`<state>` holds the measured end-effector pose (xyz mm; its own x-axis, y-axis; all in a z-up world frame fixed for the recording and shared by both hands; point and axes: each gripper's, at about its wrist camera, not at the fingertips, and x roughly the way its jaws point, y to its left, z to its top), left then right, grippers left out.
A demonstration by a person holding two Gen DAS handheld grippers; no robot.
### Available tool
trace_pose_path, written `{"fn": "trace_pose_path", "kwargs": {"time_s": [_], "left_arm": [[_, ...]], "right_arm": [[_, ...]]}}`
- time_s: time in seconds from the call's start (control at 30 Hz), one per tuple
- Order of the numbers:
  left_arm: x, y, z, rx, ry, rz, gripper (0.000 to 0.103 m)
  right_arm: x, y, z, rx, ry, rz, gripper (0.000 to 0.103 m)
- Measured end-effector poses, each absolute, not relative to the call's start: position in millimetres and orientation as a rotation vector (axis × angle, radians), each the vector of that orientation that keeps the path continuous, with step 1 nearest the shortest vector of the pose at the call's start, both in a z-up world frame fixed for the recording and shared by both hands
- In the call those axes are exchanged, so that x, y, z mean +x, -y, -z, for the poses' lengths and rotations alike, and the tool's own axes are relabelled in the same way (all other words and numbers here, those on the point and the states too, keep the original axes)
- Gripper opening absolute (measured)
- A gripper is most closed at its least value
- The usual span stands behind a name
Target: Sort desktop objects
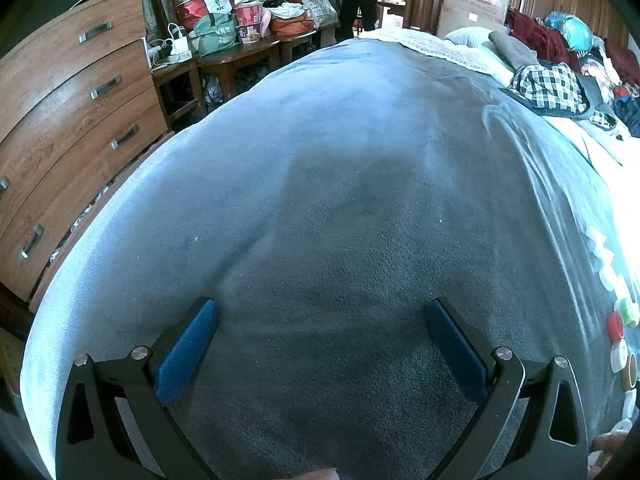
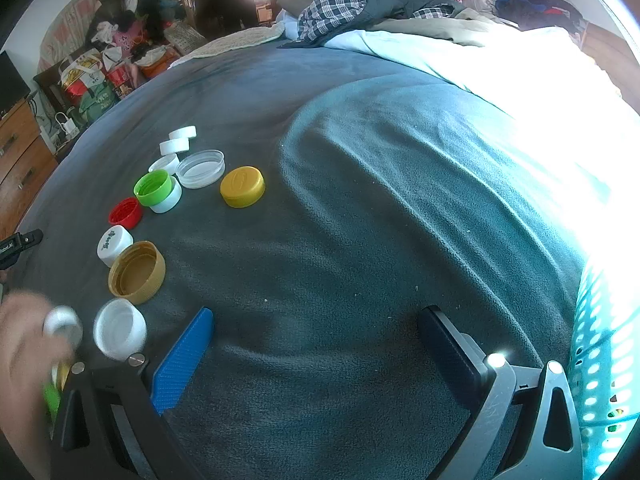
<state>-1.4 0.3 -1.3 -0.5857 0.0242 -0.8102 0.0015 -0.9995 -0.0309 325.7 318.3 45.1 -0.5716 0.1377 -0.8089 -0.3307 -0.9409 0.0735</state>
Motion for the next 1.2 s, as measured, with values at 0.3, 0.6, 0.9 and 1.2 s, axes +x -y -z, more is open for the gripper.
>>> {"fn": "trace_pose_path", "kwargs": {"time_s": [0.3, 0.6, 0.9, 1.2], "left_arm": [[-0.9, -1.0, 1.3, -1.423, 0.045, -2.786, 0.102], [-0.3, -1.4, 3.2, -1.422, 0.049, -2.785, 0.102], [0.7, 0.1, 2.1, -1.422, 0.049, -2.785, 0.102], [0.8, 0.6, 2.3, -1.423, 0.05, -2.787, 0.102]], "right_arm": [[326.7, -317.1, -46.5, -1.285, -0.316, -2.552, 0.103], [327.2, -317.0, -46.6, -1.285, -0.316, -2.552, 0.103], [327.3, -318.9, -46.2, -1.285, -0.317, -2.552, 0.103], [329.5, -318.9, -45.7, -1.289, -0.329, -2.551, 0.103]]}}
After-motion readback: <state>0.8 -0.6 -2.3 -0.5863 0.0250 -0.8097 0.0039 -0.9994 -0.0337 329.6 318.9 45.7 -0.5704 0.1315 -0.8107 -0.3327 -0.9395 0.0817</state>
